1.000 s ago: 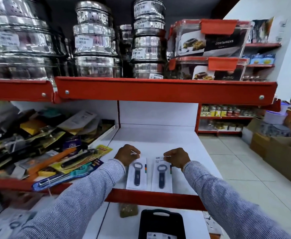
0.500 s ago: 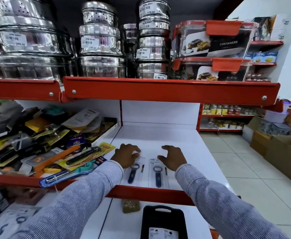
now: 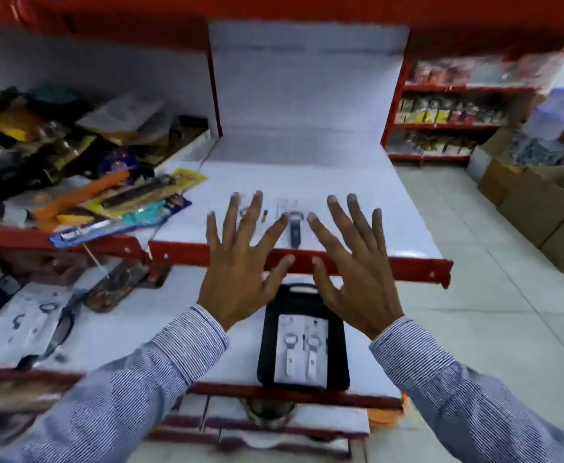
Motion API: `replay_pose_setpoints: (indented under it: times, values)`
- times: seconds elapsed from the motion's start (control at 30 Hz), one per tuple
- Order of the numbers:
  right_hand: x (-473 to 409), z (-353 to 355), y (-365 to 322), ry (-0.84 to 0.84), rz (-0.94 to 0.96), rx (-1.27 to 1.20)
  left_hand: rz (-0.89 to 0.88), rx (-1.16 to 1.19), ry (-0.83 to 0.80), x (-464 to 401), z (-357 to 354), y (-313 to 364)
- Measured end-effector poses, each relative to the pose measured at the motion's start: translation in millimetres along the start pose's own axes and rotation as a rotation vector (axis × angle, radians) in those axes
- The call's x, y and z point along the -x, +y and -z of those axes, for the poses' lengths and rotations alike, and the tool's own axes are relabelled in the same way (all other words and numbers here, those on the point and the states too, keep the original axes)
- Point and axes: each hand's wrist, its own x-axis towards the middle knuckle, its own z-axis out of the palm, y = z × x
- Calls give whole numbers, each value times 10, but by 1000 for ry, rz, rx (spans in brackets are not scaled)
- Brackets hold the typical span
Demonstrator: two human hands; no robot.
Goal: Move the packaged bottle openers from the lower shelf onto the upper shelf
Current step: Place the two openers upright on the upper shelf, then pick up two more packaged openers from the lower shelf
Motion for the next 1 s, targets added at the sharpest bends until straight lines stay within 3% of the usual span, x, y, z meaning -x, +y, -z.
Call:
replay_pose_setpoints:
  times: [0.13, 0.27, 0.37, 0.5, 0.6, 0.67, 0.77, 0.83, 1.0]
  values:
    - [583, -116, 125, 69, 229, -18, -185, 95, 155, 435, -150, 181]
    - [1125, -370, 324, -38, 288, -38, -221, 190, 8, 808, -494, 194]
    - [1414, -718, 451, -264, 147, -38, -212, 254, -237, 996, -854, 147]
    - [1311, -1194, 571, -797, -295, -53, -77, 281, -728, 909, -1391, 59]
    - [1147, -1573, 721, -1108, -345, 22, 14, 285, -1038, 704, -1794, -10]
    - [1064, -1804, 806, -1241, -318, 103, 20, 246, -1145, 610, -2041, -45]
    - [1009, -2009, 841, -1317, -214, 250, -36, 217, -1206, 562, -2259, -67]
    - [1035, -2102, 824, -1280, -146, 337, -75, 177, -1195, 534, -2295, -48]
    - [997, -2209, 842, -1342, -157, 400, -102, 90, -1168, 478, -2327, -27]
